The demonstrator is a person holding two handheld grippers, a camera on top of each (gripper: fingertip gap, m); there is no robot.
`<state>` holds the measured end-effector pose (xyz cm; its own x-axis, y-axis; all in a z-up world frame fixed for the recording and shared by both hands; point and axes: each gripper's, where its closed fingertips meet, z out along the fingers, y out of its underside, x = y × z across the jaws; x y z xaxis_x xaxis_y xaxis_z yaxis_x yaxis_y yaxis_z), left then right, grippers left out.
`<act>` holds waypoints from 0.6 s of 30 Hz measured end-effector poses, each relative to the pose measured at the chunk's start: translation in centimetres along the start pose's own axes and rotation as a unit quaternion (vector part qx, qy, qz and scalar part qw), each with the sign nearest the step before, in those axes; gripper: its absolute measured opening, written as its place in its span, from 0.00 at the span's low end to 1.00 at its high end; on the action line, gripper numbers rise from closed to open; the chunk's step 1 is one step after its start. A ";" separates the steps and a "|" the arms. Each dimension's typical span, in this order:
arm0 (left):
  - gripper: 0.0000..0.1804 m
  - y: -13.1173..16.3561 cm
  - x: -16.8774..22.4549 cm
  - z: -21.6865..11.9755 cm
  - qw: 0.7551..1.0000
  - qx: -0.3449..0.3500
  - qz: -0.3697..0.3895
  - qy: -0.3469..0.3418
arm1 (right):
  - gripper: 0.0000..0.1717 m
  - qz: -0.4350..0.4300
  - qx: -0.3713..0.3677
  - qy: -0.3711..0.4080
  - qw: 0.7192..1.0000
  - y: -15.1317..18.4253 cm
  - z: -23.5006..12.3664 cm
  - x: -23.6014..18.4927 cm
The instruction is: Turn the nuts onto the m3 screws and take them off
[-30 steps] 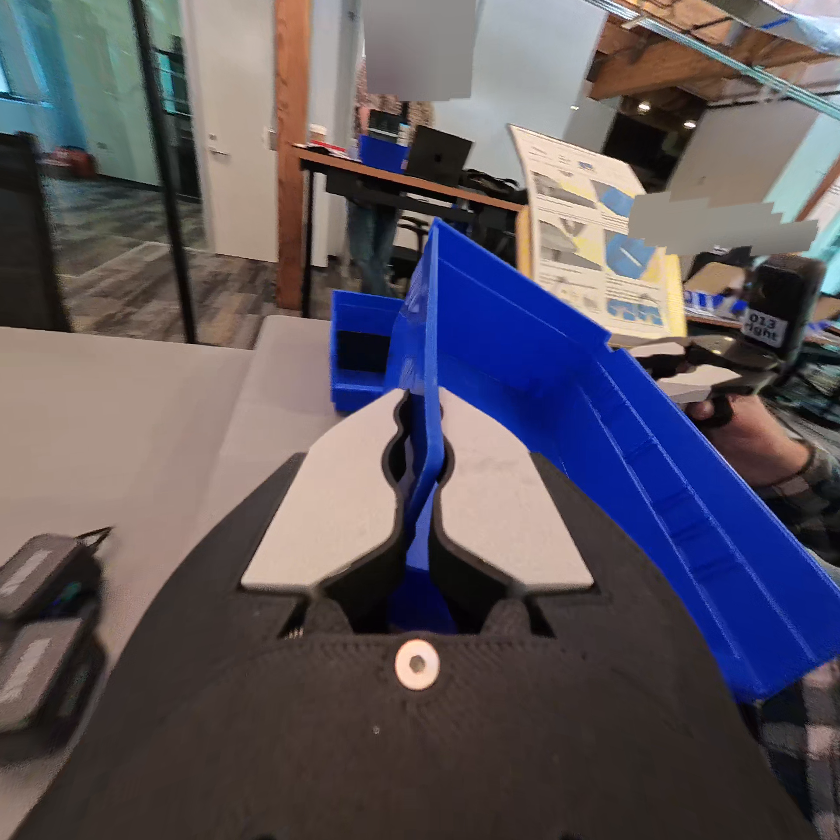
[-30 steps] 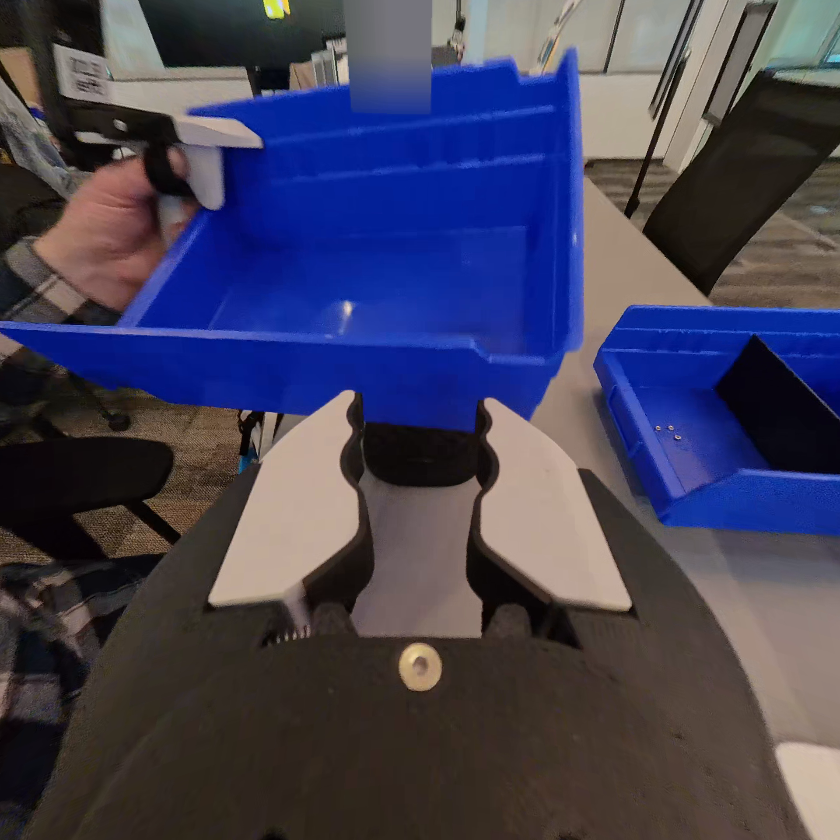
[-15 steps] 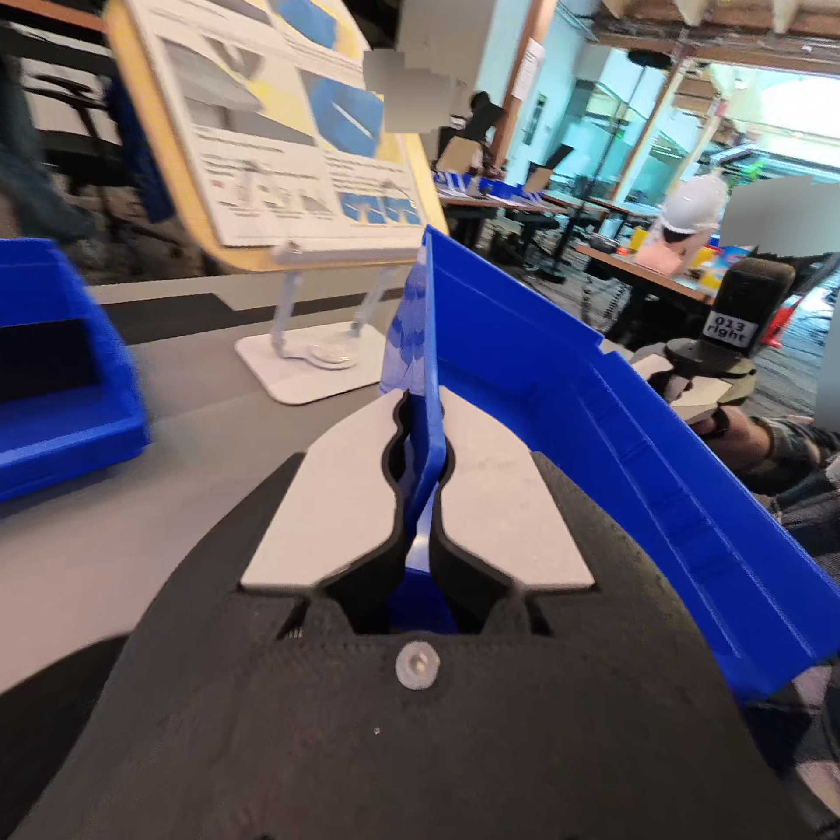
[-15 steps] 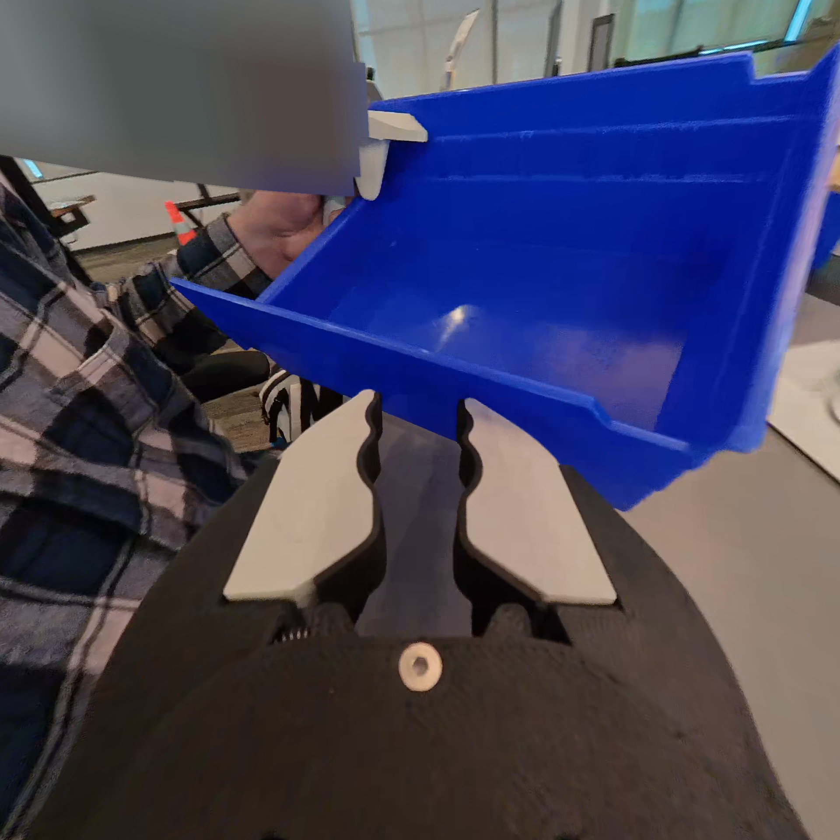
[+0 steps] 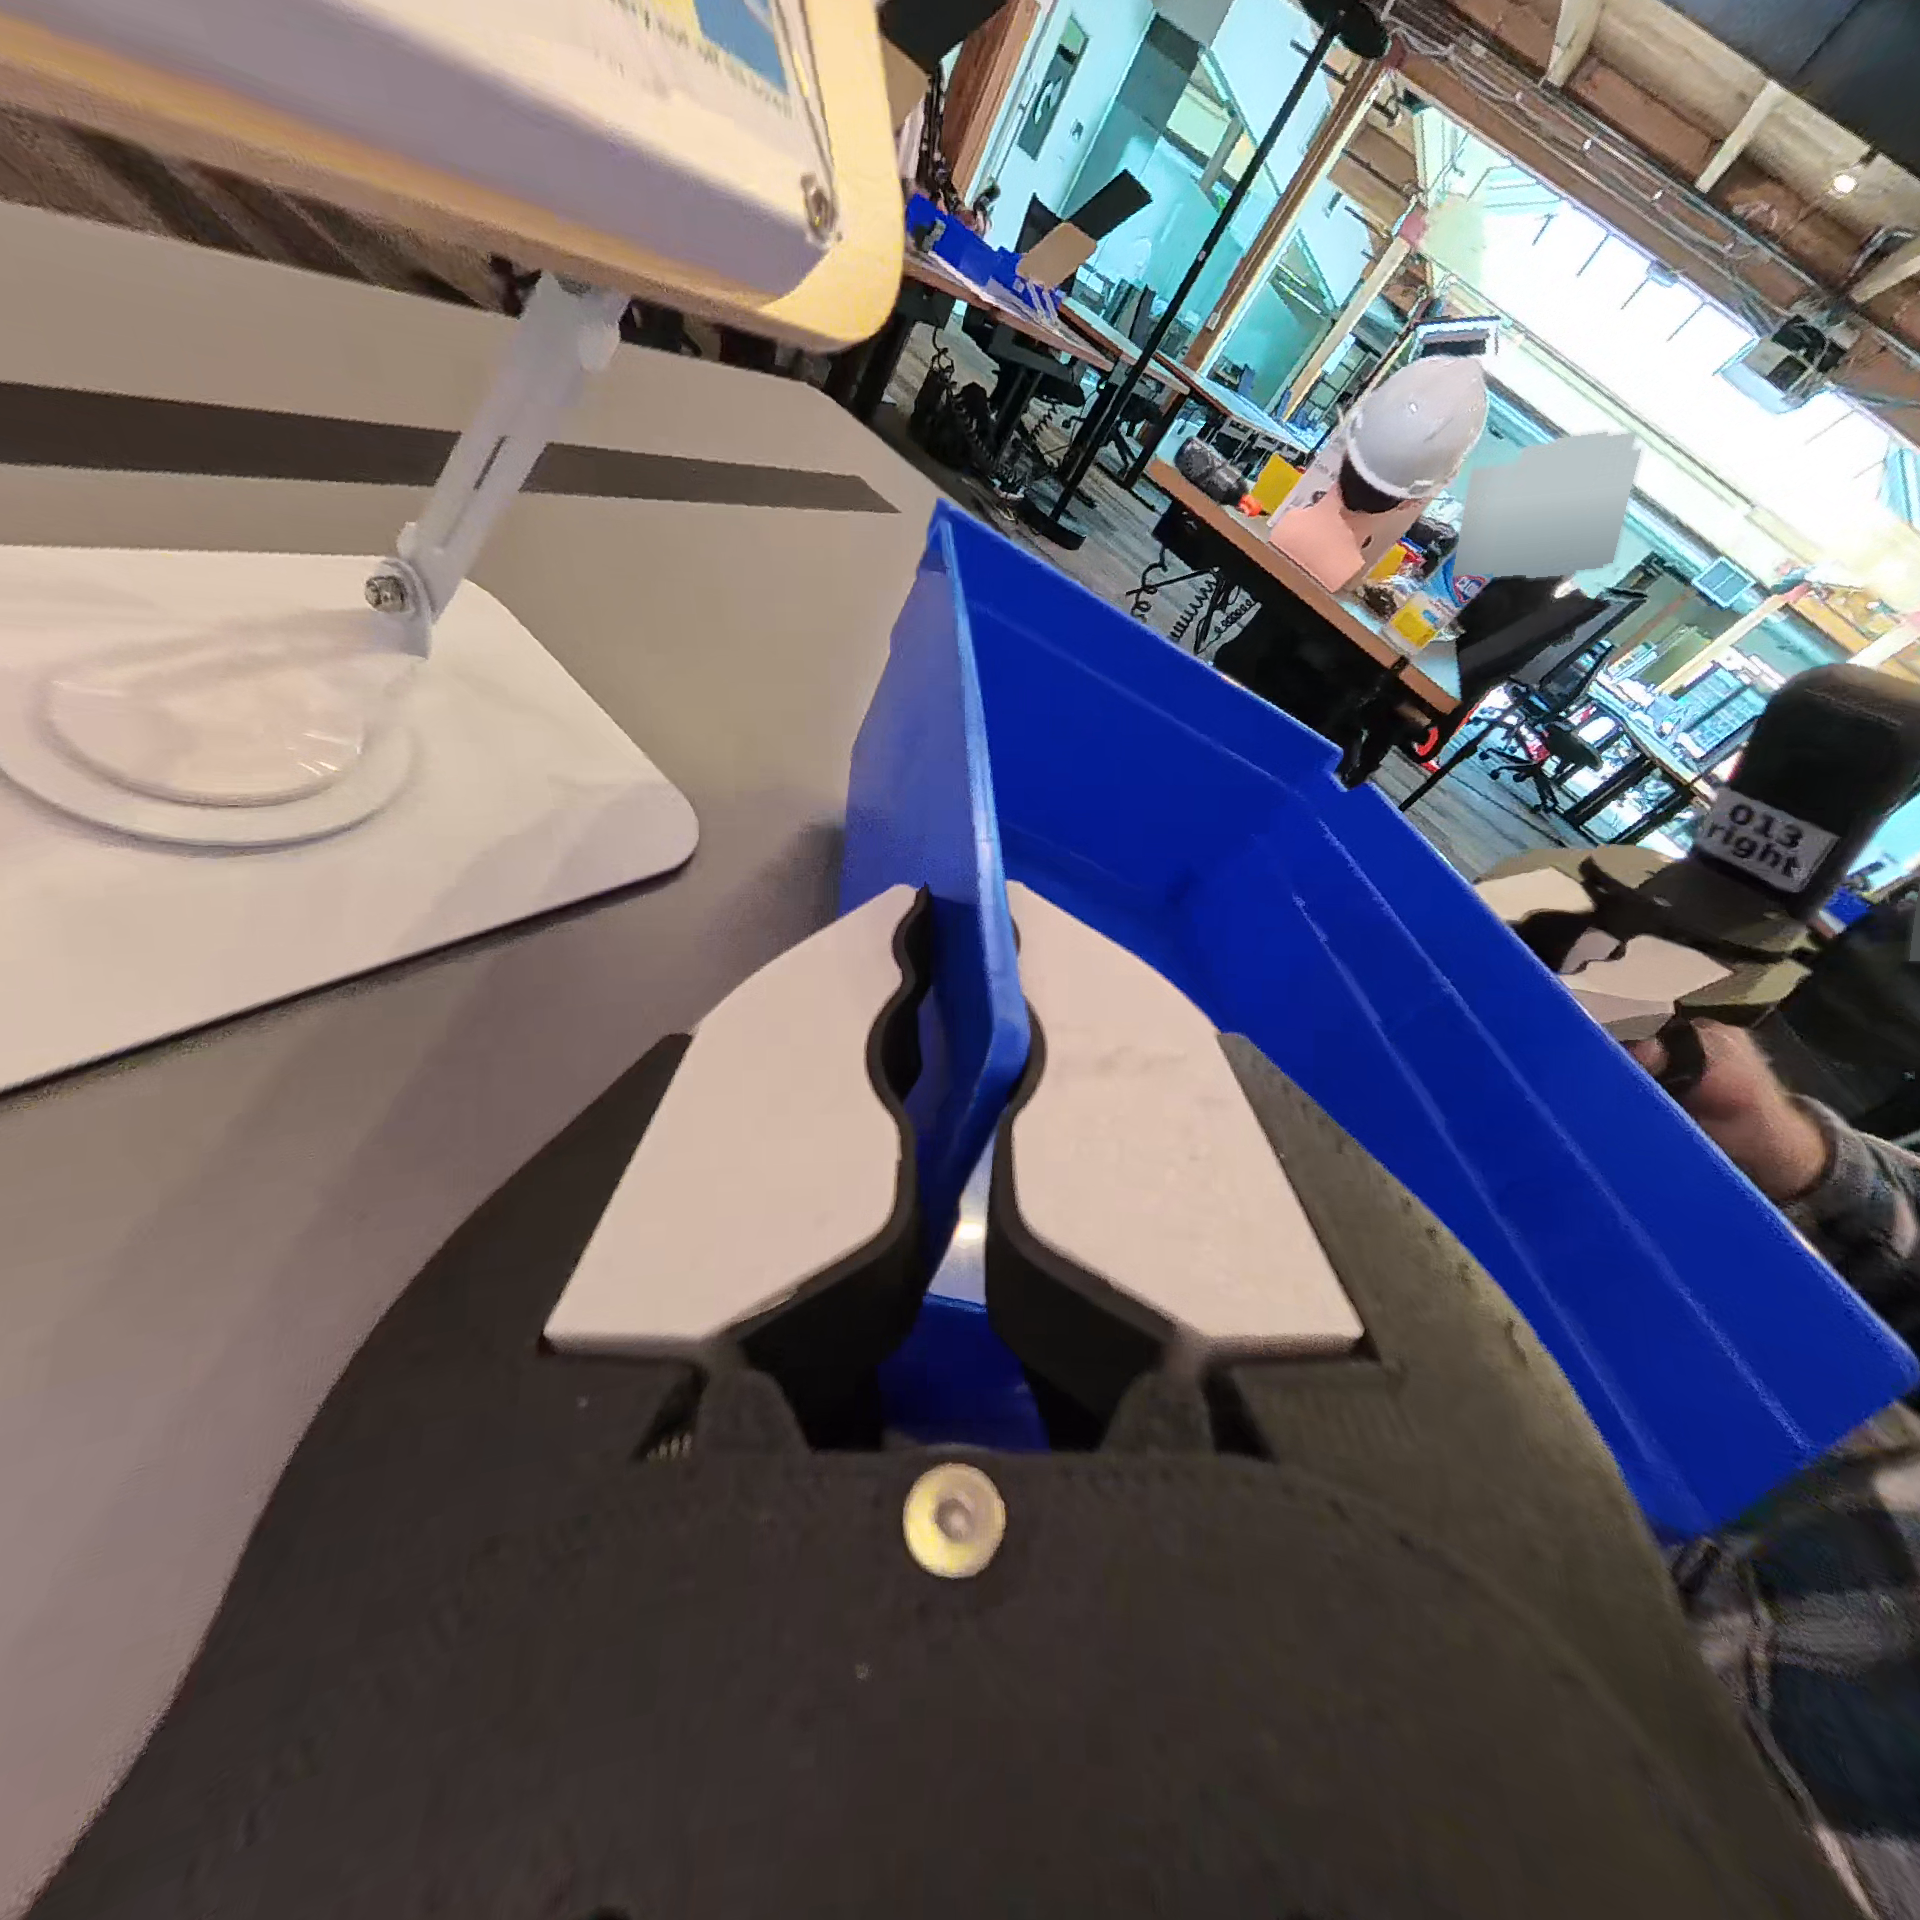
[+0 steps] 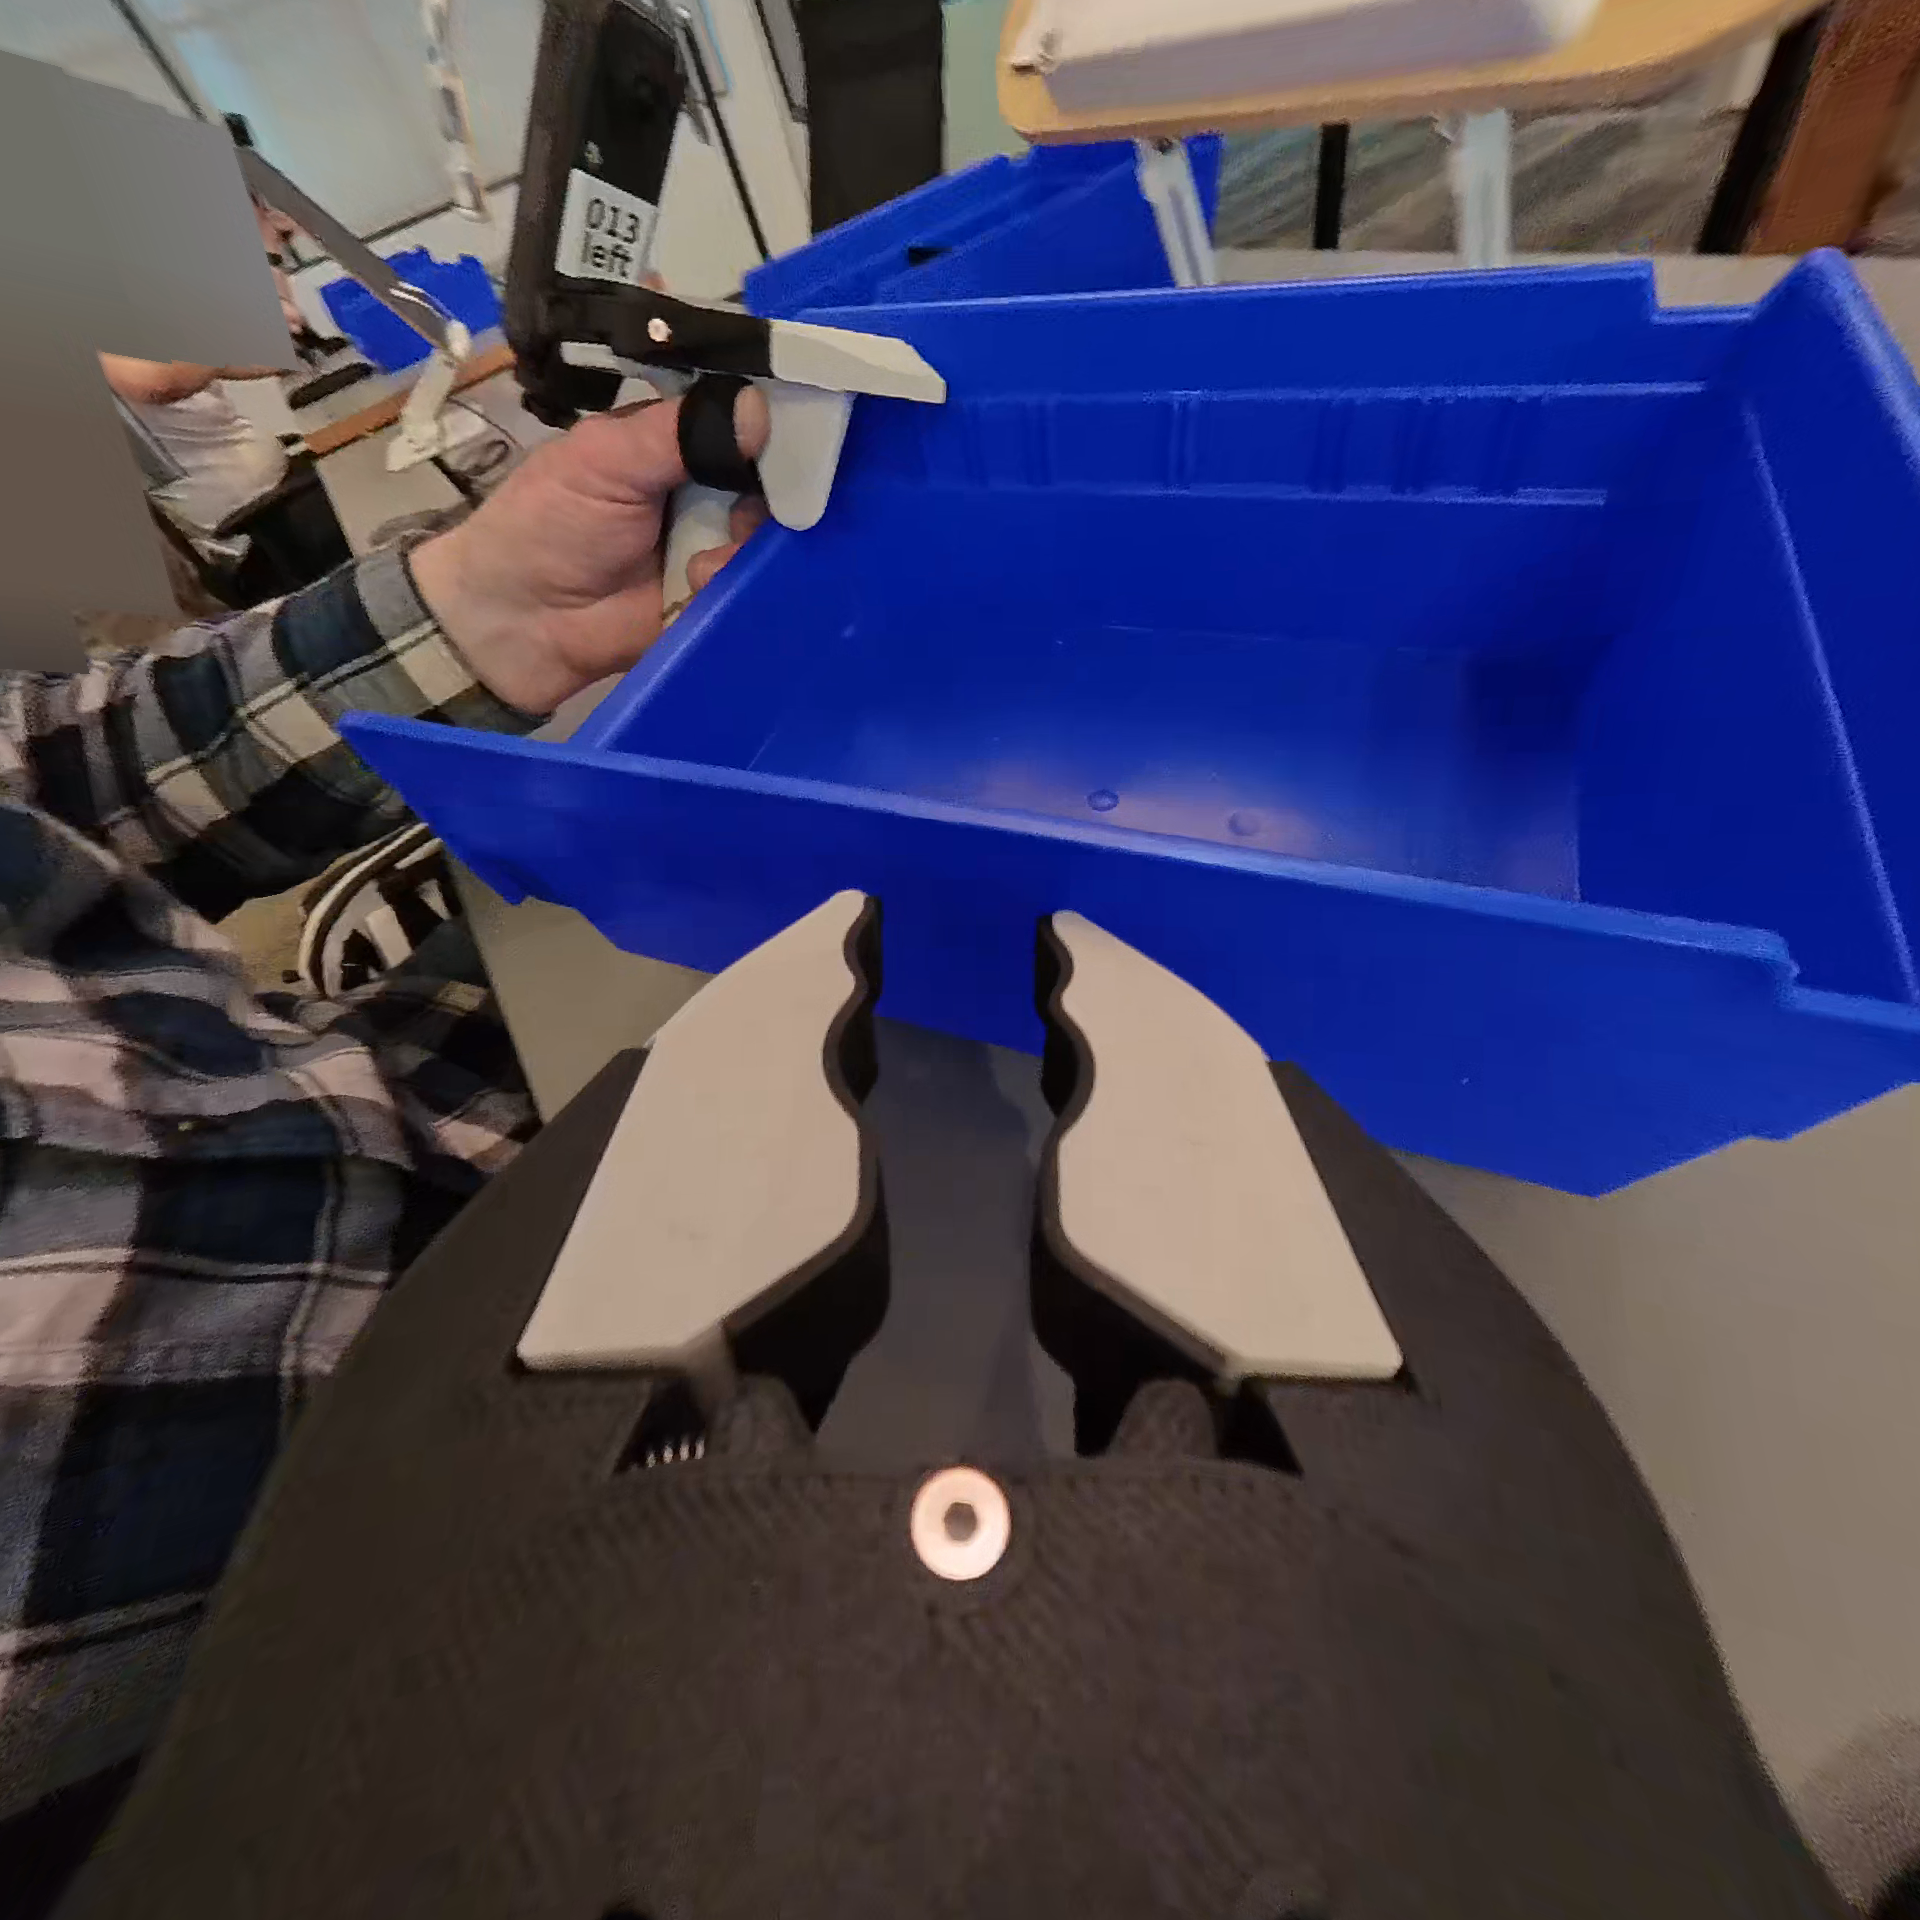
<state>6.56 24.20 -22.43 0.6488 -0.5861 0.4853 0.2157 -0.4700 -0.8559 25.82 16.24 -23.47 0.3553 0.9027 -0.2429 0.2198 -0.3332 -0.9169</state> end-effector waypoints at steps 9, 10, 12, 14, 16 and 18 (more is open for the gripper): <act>0.06 1.2 -1.8 5.0 0.999 0.024 -0.019 -0.022 | 0.23 0.031 -0.025 0.059 0.997 0.5 -0.2 6.1; 0.07 1.4 -1.6 5.1 0.999 0.026 -0.023 -0.016 | 0.26 0.028 -0.018 0.072 0.997 0.3 -0.5 6.1; 0.12 1.9 -1.2 5.3 0.999 0.022 -0.027 -0.001 | 0.35 0.014 -0.008 0.098 0.995 0.4 -0.9 5.6; 0.16 2.0 -0.6 4.9 0.999 0.029 -0.033 0.016 | 0.47 0.004 0.005 0.110 0.994 0.7 -1.0 4.1; 0.22 2.1 -0.1 4.3 0.999 0.021 -0.026 0.026 | 0.54 -0.016 0.017 0.124 0.992 0.9 -1.0 2.5; 0.21 2.3 -0.1 3.7 0.999 0.011 -0.018 0.024 | 0.60 -0.023 0.016 0.130 0.991 1.3 -0.5 0.8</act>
<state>9.66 25.61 -25.08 0.6043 -0.6006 0.5235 0.2540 -0.4776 -0.8411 26.88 16.38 -24.70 0.5692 0.8142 -0.1141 0.2136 -0.2805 -0.9358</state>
